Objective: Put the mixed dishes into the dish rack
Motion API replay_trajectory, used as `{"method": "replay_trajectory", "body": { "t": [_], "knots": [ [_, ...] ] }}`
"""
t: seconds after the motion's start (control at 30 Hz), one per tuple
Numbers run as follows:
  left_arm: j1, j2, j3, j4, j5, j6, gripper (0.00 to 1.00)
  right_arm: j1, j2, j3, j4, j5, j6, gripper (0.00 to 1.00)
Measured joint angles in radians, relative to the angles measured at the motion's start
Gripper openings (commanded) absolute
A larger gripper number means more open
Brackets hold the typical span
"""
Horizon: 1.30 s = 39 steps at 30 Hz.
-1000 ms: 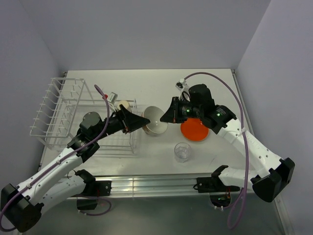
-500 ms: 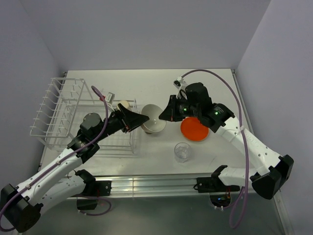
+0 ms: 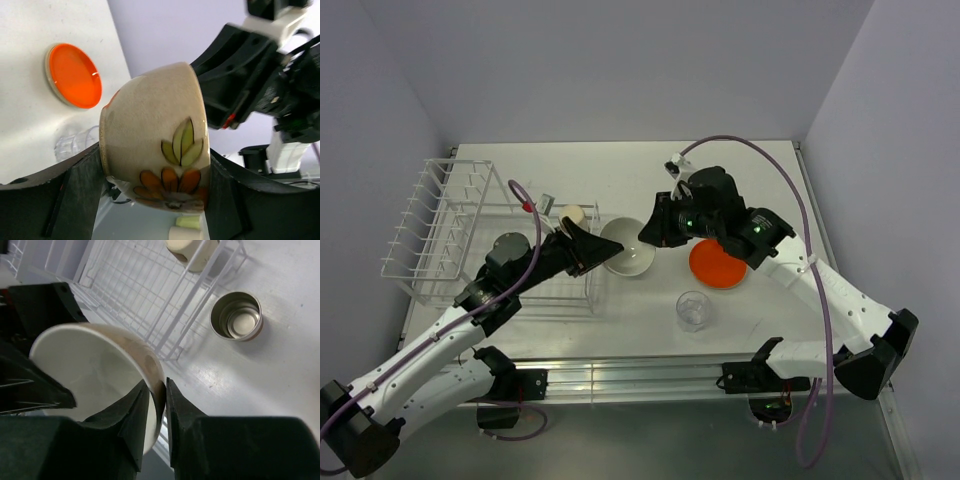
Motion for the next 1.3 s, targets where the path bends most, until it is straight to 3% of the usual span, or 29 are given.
{"method": "replay_trajectory", "body": {
  "t": [0.1, 0.63, 0.93, 1.1, 1.3],
  "knots": [
    [-0.006, 0.0, 0.001, -0.037, 0.001, 0.017, 0.0, 0.002, 0.001, 0.021, 0.018, 0.006, 0.006, 0.4],
    [-0.011, -0.028, 0.063, -0.34, -0.097, 0.121, 0.0, 0.004, 0.002, 0.04, 0.085, 0.013, 0.018, 0.47],
    [-0.012, -0.029, 0.317, -0.642, -0.259, 0.25, 0.0, 0.004, -0.029, 0.022, 0.089, 0.045, 0.018, 0.47],
    [-0.012, 0.04, 0.517, -0.833, -0.377, 0.343, 0.0, 0.004, -0.063, -0.011, 0.093, 0.061, 0.019, 0.47],
    [-0.012, 0.1, 0.631, -1.042, -0.534, 0.42, 0.0, -0.006, -0.089, -0.053, 0.092, 0.066, 0.018, 0.47]
  ]
}}
